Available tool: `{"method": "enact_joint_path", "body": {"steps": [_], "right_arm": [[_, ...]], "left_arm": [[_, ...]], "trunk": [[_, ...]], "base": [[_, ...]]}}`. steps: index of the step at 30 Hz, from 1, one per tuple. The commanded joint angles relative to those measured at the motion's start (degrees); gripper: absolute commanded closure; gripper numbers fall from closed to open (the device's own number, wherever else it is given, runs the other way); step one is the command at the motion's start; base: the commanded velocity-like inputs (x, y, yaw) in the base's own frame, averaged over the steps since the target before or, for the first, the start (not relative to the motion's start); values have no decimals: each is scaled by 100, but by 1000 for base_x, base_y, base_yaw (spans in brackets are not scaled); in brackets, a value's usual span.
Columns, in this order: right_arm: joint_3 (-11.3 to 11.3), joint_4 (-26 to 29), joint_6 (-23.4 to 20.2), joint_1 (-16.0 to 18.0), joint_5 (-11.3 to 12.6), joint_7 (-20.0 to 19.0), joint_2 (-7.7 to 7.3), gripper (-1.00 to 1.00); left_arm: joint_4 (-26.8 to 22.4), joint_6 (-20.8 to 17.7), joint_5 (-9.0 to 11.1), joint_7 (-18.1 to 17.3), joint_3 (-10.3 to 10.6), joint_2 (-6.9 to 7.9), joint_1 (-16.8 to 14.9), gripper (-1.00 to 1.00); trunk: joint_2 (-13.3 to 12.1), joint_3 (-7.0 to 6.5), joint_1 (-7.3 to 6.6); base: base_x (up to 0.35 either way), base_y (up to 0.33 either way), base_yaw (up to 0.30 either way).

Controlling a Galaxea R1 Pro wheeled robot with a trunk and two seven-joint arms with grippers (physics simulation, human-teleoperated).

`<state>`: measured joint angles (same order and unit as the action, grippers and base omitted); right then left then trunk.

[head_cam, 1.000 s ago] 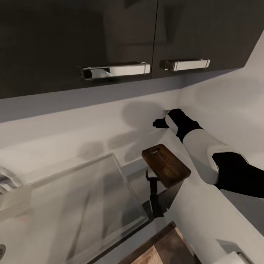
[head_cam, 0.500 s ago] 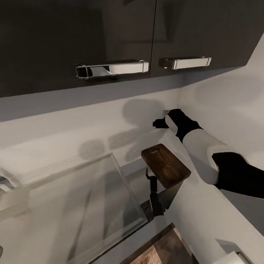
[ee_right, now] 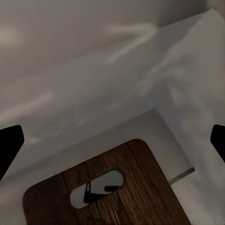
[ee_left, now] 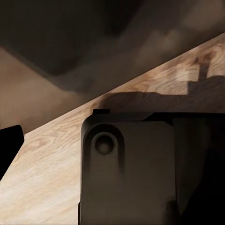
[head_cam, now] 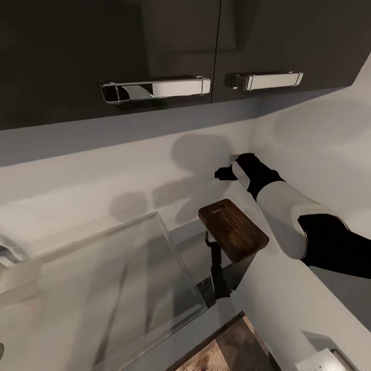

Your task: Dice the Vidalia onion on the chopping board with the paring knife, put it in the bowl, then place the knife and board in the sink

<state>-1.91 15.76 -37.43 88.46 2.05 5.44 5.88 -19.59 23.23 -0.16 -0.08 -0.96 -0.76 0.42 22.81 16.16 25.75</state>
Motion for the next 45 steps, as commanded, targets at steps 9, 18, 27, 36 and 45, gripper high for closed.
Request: {"method": "enact_joint_path", "body": {"steps": [9,18,27,36,45], "right_arm": [[-187,84,-60,5,24,-211,-24,-100],[-1652,278,-71,3,-238,-2431,-467,-100],[-1828,736,-73,5,-635,-4084,-1374,-100],[-1830,872,-39,2,-990,-5027,-1589,-100],[-1830,894,-37,4,-1013,-5087,-1596,-100]], "left_arm": [[-10,6,-2,-1,-9,-1,2,-100],[-17,6,-2,-1,-9,3,3,-100],[-13,6,-7,8,-9,1,4,-100],[-10,6,-3,7,-9,-1,2,-100],[-10,6,-2,8,-9,2,5,-100]], "trunk": [[10,69,3],[10,74,3],[10,75,3],[10,75,3],[10,75,3]], "base": [[0,0,0],[0,0,0],[0,0,0],[0,0,0],[0,0,0]]}}
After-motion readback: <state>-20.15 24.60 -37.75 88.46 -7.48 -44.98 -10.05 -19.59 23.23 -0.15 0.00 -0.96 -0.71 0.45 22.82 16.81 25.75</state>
